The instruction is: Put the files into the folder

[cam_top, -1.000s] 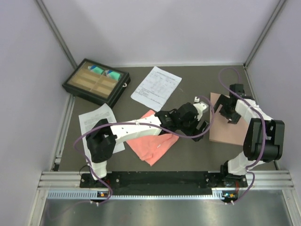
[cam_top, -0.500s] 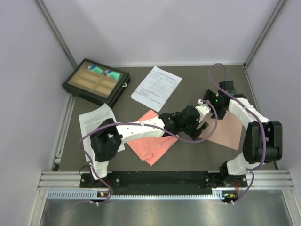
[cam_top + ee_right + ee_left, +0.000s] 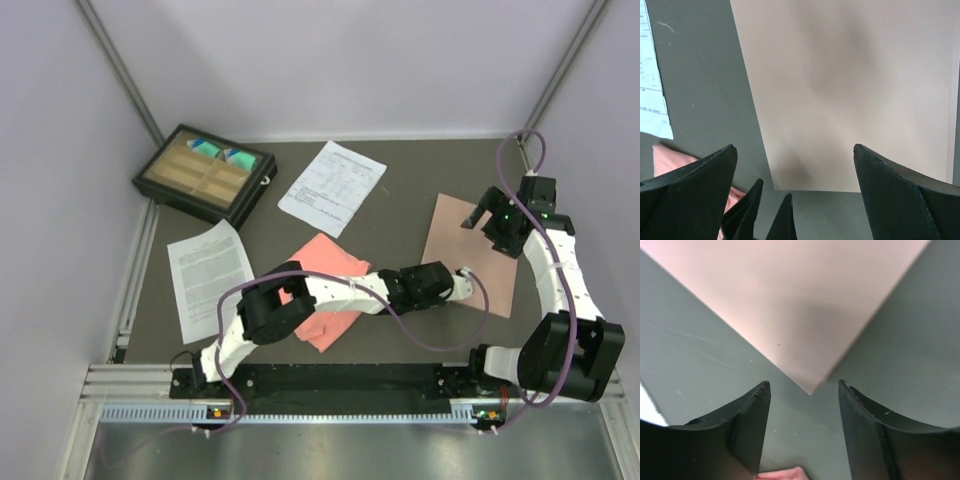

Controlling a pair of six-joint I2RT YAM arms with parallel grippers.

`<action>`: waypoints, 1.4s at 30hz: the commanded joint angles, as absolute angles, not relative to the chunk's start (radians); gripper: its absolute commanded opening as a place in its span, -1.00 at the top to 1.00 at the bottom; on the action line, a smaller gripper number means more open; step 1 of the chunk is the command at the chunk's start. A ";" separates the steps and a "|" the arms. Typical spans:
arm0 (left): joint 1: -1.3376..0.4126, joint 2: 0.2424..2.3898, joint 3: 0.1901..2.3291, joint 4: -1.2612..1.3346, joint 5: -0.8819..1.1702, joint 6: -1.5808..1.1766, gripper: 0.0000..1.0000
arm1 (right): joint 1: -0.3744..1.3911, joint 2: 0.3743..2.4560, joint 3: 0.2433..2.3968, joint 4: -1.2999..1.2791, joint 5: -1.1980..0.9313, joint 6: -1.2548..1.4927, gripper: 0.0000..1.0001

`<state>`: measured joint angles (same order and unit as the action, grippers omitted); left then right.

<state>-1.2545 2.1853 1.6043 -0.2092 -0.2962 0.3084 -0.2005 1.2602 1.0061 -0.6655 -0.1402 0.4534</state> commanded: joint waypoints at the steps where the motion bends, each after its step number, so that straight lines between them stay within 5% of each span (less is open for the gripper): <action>1: -1.290 2.249 1.582 -0.126 -0.460 0.478 -0.16 | -0.213 1.230 1.008 -0.660 -0.184 0.440 -0.97; 12: -1.322 2.318 1.555 0.023 -0.564 0.581 0.05 | -0.213 1.232 1.014 -0.673 -0.155 0.468 -0.97; 15: -1.321 2.332 1.557 0.064 -0.551 0.565 0.37 | -0.213 1.262 1.032 -0.699 -0.046 0.492 -0.98; 18: -1.305 2.364 1.632 -0.024 -0.555 0.468 0.93 | -0.213 1.287 1.083 -0.741 0.026 0.483 -0.97; 32: -1.177 2.117 1.453 -0.042 -0.304 0.075 1.00 | -0.213 1.293 1.088 -0.747 0.005 0.417 -0.97; 33: -1.149 2.096 1.434 -0.038 -0.266 0.055 0.99 | -0.213 1.298 1.082 -0.730 -0.047 0.420 -0.97; 36: -1.085 2.048 1.448 -0.093 -0.077 -0.098 0.44 | -0.213 1.322 1.055 -0.684 -0.162 0.423 -0.97; 37: -1.037 2.037 1.459 -0.121 0.028 -0.182 0.12 | -0.213 1.330 1.037 -0.672 -0.188 0.425 -0.97; 42: -0.930 2.060 1.514 -0.140 0.308 -0.289 -0.26 | -0.213 1.347 1.008 -0.658 -0.164 0.410 -0.97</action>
